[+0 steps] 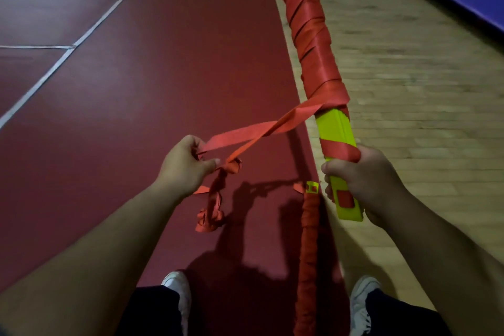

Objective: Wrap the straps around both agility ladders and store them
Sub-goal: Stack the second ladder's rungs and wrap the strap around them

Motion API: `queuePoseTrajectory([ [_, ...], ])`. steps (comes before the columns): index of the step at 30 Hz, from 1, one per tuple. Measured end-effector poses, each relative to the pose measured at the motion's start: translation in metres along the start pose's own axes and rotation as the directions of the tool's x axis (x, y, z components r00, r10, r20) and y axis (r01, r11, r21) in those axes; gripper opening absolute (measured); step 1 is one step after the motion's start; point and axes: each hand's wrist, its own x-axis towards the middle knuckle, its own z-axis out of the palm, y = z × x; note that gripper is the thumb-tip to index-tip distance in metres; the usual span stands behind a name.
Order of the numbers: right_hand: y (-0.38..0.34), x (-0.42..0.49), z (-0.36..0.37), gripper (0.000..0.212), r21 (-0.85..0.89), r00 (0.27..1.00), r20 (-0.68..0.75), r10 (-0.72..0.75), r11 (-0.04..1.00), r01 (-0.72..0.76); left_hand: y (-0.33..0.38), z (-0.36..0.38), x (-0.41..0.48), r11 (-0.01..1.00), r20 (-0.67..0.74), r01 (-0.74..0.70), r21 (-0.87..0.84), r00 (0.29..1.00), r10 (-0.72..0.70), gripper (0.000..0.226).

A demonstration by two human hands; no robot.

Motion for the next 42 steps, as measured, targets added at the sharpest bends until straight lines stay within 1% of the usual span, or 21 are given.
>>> queuePoseTrajectory([
  [3, -0.001, -0.005, 0.003, 0.008, -0.02, 1.0, 0.024, -0.007, 1.0, 0.007, -0.008, 0.004, -0.002, 0.984, -0.117, 0.069, 0.167, 0.992, -0.05, 0.018],
  [4, -0.004, -0.008, 0.004, 0.007, -0.029, 0.999, 0.039, -0.004, 1.0, 0.005, -0.007, 0.003, -0.002, 0.989, -0.121, 0.149, 0.017, 0.982, -0.146, 0.008],
  [5, -0.006, -0.011, 0.004, 0.008, -0.031, 0.999, 0.052, 0.005, 1.0, -0.003, -0.001, 0.001, -0.003, 0.925, -0.061, 0.269, -0.266, 0.953, -0.295, 0.011],
  [6, -0.009, -0.013, 0.003, 0.011, -0.024, 0.998, 0.067, 0.007, 1.0, -0.006, 0.007, -0.001, -0.004, 0.75, 0.078, 0.387, -0.536, 0.908, -0.412, 0.019],
  [8, -0.018, -0.021, 0.0, 0.021, -0.016, 0.996, 0.087, 0.016, 1.0, -0.014, 0.026, -0.01, -0.008, 0.381, 0.307, 0.469, -0.797, 0.857, -0.414, 0.029],
  [10, -0.029, -0.028, -0.003, 0.026, -0.024, 0.995, 0.096, 0.002, 1.0, 0.0, 0.051, -0.023, -0.011, 0.177, 0.372, 0.435, -0.883, 0.878, -0.301, 0.039],
  [12, -0.043, -0.036, -0.008, 0.017, 0.0, 0.995, 0.094, -0.019, 1.0, 0.019, 0.076, -0.035, -0.017, 0.123, 0.381, 0.411, -0.903, 0.9, -0.212, 0.047],
  [15, -0.074, -0.04, -0.02, 0.012, -0.026, 0.998, 0.008, -0.066, 0.997, 0.066, 0.1, -0.049, -0.024, 0.405, 0.28, 0.324, -0.855, 0.945, -0.167, 0.035],
  [18, -0.112, -0.048, -0.036, 0.013, -0.078, 0.986, -0.032, -0.163, 0.984, 0.16, 0.12, -0.063, -0.033, 0.714, 0.203, 0.064, -0.697, 0.973, 0.11, 0.021],
  [21, -0.155, -0.068, -0.052, 0.013, -0.051, 0.978, -0.038, -0.204, 0.978, 0.202, 0.148, -0.087, -0.039, 0.85, 0.061, -0.172, -0.499, 0.971, 0.232, 0.019],
  [23, -0.183, -0.085, -0.062, 0.01, -0.013, 0.973, -0.026, -0.227, 0.974, 0.227, 0.16, -0.101, -0.038, 0.917, -0.122, -0.336, -0.215, 0.941, 0.316, 0.025],
  [26, -0.222, -0.112, -0.074, 0.008, 0.053, 0.966, 0.006, -0.258, 0.965, 0.257, 0.164, -0.111, -0.034, 0.937, -0.303, -0.319, 0.144, 0.887, 0.348, 0.027],
  [28, -0.242, -0.128, -0.081, 0.009, 0.118, 0.961, 0.052, -0.27, 0.958, 0.263, 0.166, -0.114, -0.038, 0.982, -0.272, -0.188, -0.006, 0.945, 0.179, 0.017],
  [29, -0.249, -0.136, -0.086, 0.01, 0.148, 0.958, 0.073, -0.278, 0.953, 0.266, 0.171, -0.116, -0.043, 0.957, -0.21, -0.09, -0.274, 0.977, 0.032, 0.013],
  [31, -0.256, -0.148, -0.093, 0.012, 0.189, 0.952, 0.089, -0.292, 0.944, 0.271, 0.187, -0.118, -0.055, 0.614, 0.072, 0.168, -0.771, 0.981, -0.179, 0.03],
  [32, -0.255, -0.153, -0.097, 0.013, 0.191, 0.953, 0.085, -0.291, 0.943, 0.271, 0.195, -0.119, -0.062, 0.458, 0.185, 0.249, -0.853, 0.966, -0.181, 0.037],
  [34, -0.249, -0.157, -0.101, 0.014, 0.174, 0.956, 0.079, -0.282, 0.948, 0.266, 0.212, -0.121, -0.072, 0.347, 0.258, 0.288, -0.893, 0.957, -0.132, 0.038],
  [36, -0.24, -0.161, -0.104, 0.017, 0.15, 0.963, 0.071, -0.261, 0.957, 0.249, 0.223, -0.119, -0.082, 0.442, 0.202, 0.232, -0.866, 0.973, -0.115, 0.035],
  [39, -0.238, -0.164, -0.113, 0.019, 0.111, 0.973, 0.041, -0.229, 0.968, 0.223, 0.227, -0.118, -0.088, 0.756, 0.036, -0.023, -0.654, 0.997, 0.062, 0.012],
  [40, -0.241, -0.165, -0.117, 0.018, 0.109, 0.974, 0.03, -0.224, 0.969, 0.219, 0.229, -0.12, -0.089, 0.786, 0.025, -0.111, -0.608, 0.987, 0.159, 0.005],
  [42, -0.255, -0.167, -0.128, 0.016, 0.125, 0.971, -0.002, -0.239, 0.963, 0.238, 0.239, -0.13, -0.087, 0.799, 0.01, -0.237, -0.553, 0.957, 0.291, 0.023],
])
